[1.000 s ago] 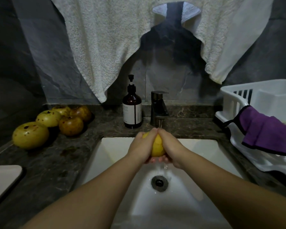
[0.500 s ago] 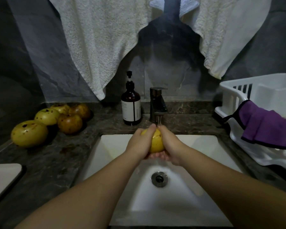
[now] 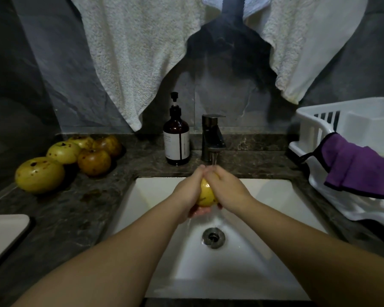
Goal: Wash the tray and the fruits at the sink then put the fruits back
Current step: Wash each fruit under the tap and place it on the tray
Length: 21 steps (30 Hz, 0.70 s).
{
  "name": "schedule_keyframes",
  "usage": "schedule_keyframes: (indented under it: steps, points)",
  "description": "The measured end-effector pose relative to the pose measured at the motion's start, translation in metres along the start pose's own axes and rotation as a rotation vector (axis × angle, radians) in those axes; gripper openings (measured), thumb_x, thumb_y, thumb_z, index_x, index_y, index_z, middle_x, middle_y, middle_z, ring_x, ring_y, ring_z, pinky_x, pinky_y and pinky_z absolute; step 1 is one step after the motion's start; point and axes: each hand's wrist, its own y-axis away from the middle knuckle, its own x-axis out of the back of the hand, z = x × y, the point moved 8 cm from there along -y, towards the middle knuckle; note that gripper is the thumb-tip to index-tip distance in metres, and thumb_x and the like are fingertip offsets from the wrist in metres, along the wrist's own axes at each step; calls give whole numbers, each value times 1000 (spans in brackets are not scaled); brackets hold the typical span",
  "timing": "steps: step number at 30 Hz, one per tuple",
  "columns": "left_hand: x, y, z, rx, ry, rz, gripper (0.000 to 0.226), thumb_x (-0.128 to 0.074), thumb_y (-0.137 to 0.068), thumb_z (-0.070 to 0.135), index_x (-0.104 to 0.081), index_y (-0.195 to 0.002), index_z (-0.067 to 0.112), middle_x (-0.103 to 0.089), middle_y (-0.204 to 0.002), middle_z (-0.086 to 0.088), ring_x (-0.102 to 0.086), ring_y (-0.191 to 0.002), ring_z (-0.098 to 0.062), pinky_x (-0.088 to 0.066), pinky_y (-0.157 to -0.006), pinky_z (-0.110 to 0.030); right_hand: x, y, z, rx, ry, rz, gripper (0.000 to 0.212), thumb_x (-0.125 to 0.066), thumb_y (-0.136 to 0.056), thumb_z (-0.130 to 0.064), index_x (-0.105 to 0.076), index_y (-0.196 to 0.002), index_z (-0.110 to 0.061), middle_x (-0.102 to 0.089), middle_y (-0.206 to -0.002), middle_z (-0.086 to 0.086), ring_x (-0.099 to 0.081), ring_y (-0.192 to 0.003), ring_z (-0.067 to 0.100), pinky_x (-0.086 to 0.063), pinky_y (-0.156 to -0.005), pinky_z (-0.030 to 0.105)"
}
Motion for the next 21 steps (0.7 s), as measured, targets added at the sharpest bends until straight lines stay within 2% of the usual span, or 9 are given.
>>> schedule_keyframes:
  steps: [1,4,6,9,12,14,15,18,21]
  points:
    - [3,-2,4,-49,-12,35,55,-50,-92,76,-66,-112,27,-73,-109,-16,-76,-94,-32,-65,-82,-48,-3,0,-2,5,-22,-13,48,-38,-87,-77,-61,-110,-42,-67,-104,-1,-67,-89,18,-55,-64,33]
    - [8,0,18,-186,9,141,44,-50,-96,71,-61,-107,30,-72,-107,-16,-76,-91,-35,-63,-84,-58,-11,1,8,-234,-388,-87,48,-42,-92,-77,-56,-114,-37,-73,-91,14,-72,-67,27,-48,-44,25]
    - [1,-3,7,-71,137,31,52,-50,-97,70,-60,-120,24,-74,-108,-24,-77,-90,-41,-62,-86,-60,-14,3,10,-238,-361,-182,54,-47,-90,-79,-51,-123,-36,-73,-84,14,-69,-57,26,-44,-44,24]
    - [-6,0,-10,123,220,-140,72,-45,-97,75,-59,-134,15,-75,-108,-28,-77,-91,-39,-66,-74,-46,-9,6,12,-126,-250,-239,68,-76,-86,-53,-39,-139,-32,-68,-112,10,-71,-69,21,-47,-48,27]
    - [-7,0,-15,188,164,-213,84,-40,-92,83,-74,-113,10,-77,-91,-19,-67,-74,-27,-58,-64,-35,10,4,8,-46,-93,-147,75,-88,-76,-42,-42,-134,-31,-62,-112,-1,-70,-78,16,-51,-49,22]
    - [-12,1,-15,187,155,-278,83,-46,-86,86,-82,-89,12,-70,-76,-13,-54,-64,-22,-50,-59,-29,16,3,2,52,26,-125,77,-89,-70,-45,-46,-133,-34,-61,-112,-8,-67,-92,13,-58,-63,26]
    - [-14,1,-14,184,161,-291,78,-52,-83,86,-83,-87,14,-69,-78,-12,-56,-65,-21,-54,-60,-29,17,4,0,92,78,-134,80,-89,-68,-48,-47,-135,-36,-61,-115,-9,-66,-99,13,-61,-75,32]
    - [-9,-4,-12,138,184,-230,67,-65,-85,73,-75,-118,16,-77,-106,-15,-74,-91,-27,-64,-79,-40,15,8,-2,150,121,-180,88,-87,-65,-52,-47,-143,-40,-58,-128,-6,-62,-112,15,-58,-94,42]
    - [-10,-2,-12,135,192,-230,61,-64,-89,67,-71,-121,15,-79,-103,-16,-77,-94,-31,-62,-84,-48,18,8,0,161,135,-173,90,-88,-67,-52,-44,-146,-41,-51,-136,-2,-58,-118,18,-58,-96,43]
